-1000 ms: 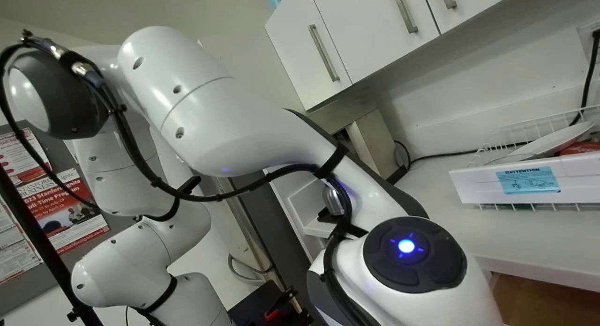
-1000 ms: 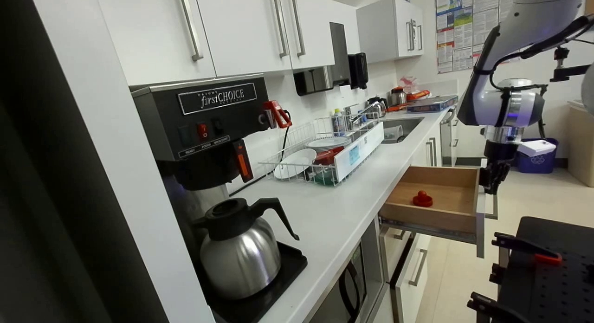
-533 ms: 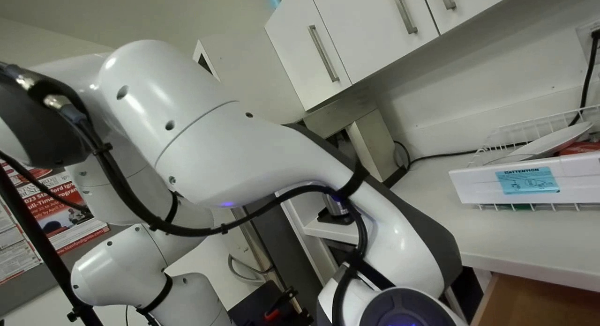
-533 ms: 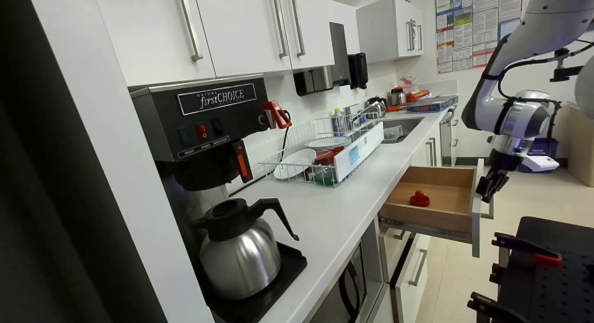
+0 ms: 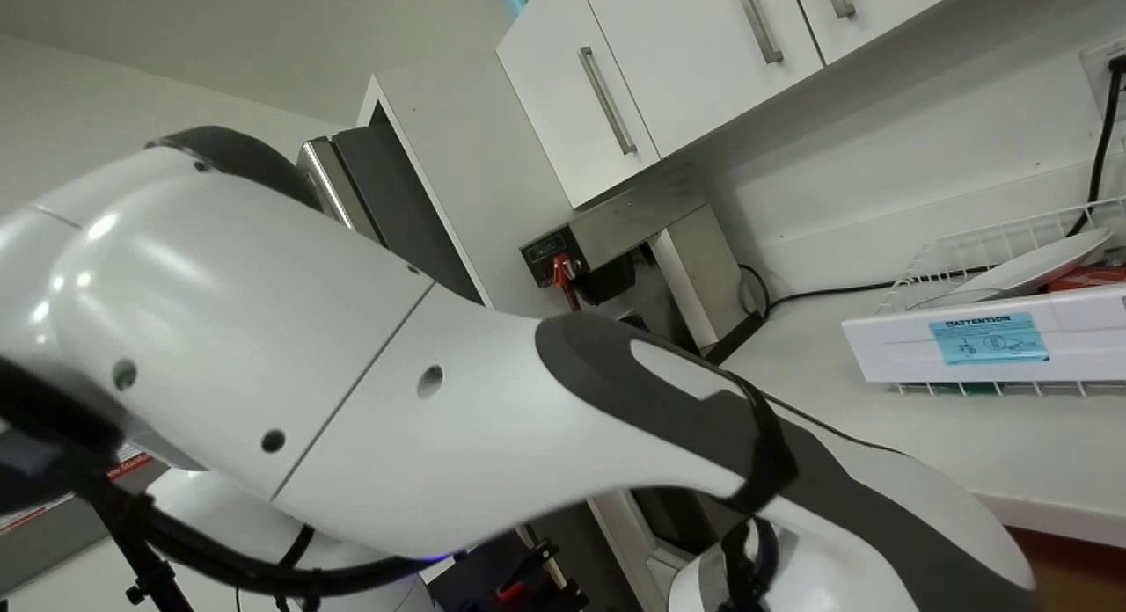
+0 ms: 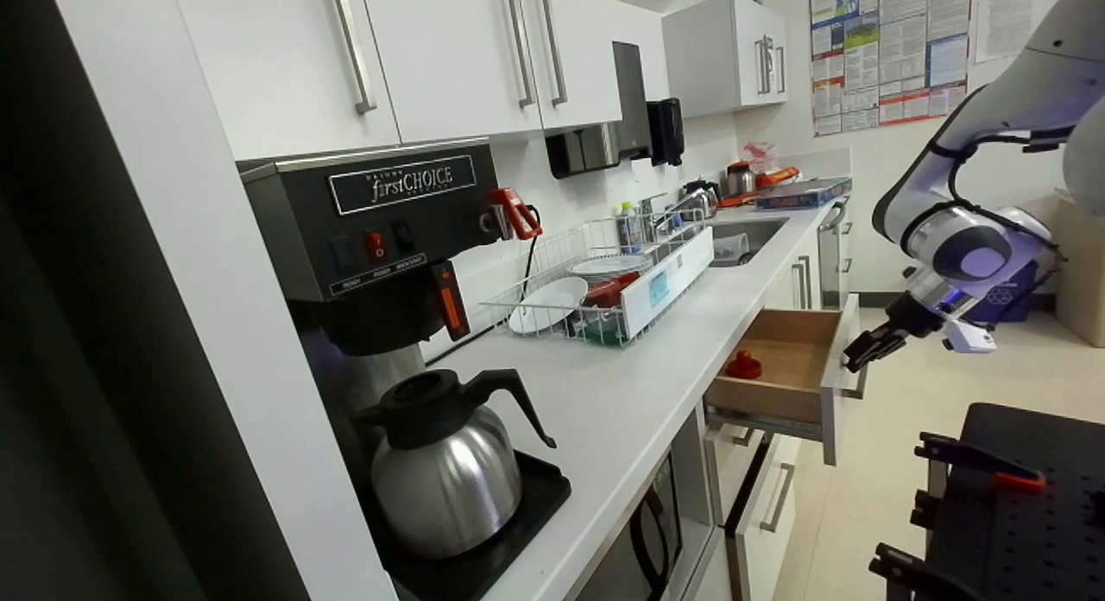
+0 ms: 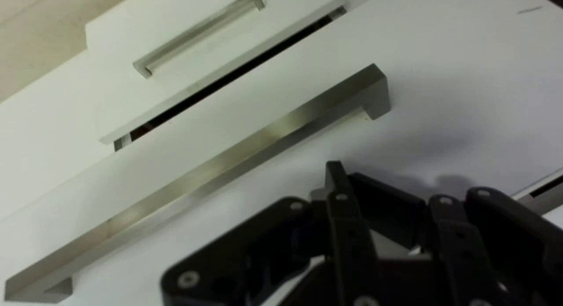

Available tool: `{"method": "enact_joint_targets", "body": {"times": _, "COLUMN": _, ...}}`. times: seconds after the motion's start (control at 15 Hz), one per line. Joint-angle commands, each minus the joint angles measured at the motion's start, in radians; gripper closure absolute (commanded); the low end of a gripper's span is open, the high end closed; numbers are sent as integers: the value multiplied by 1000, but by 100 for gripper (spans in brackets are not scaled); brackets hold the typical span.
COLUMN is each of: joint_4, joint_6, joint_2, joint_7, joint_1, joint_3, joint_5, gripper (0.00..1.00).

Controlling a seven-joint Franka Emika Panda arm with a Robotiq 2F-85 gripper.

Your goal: Close the top left drawer

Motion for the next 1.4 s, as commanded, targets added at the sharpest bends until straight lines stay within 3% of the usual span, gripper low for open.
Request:
{"method": "enact_joint_targets", "body": {"times": 0.0, "joint_4": 106, "joint_6": -27, "joint_2": 148, "joint_7": -138, "joint_1": -62, "joint_3": 101, "joint_5": 77, "gripper": 99}}
{"method": "enact_joint_targets", "body": {"times": 0.47, "joint_4": 233, "joint_6": -86, "joint_2": 283, "joint_7": -182, "joint_1": 3, "joint_3": 164, "joint_5": 32, "gripper": 99}}
{"method": "enact_joint_targets", "body": {"times": 0.53, "joint_4": 260, "joint_6": -135, "joint_2": 257, "joint_7": -210, "joint_1": 66, "joint_3": 117, "joint_5": 95, "gripper": 99}}
{"method": "enact_joint_targets", "body": {"times": 0.8, "joint_4": 308, "joint_6": -217, "joint_2": 225, "joint_7": -227, "joint_1": 178, "joint_3": 40, "joint_5": 137, "gripper": 99}}
{"method": "enact_joint_targets", "body": {"times": 1.07, "joint_4": 214, "joint_6": -322, "joint_2": 42, "joint_7": -147, "joint_1": 317, "joint_3": -107, "joint_5": 115, "gripper": 99}}
{"method": "enact_joint_targets", "body": {"times": 1.13, "joint_4": 153, "joint_6": -255, "joint_2": 9, "joint_7": -125, "joint_1": 269, "joint_3": -49, "joint_5": 37, "gripper": 99}}
{"method": "enact_joint_targets", "body": {"times": 1.33, "joint_4": 45, "joint_6": -173, "joint_2": -136, "joint_7": -108, "joint_1": 282, "joint_3": -37, "joint_5": -12, "gripper": 99}}
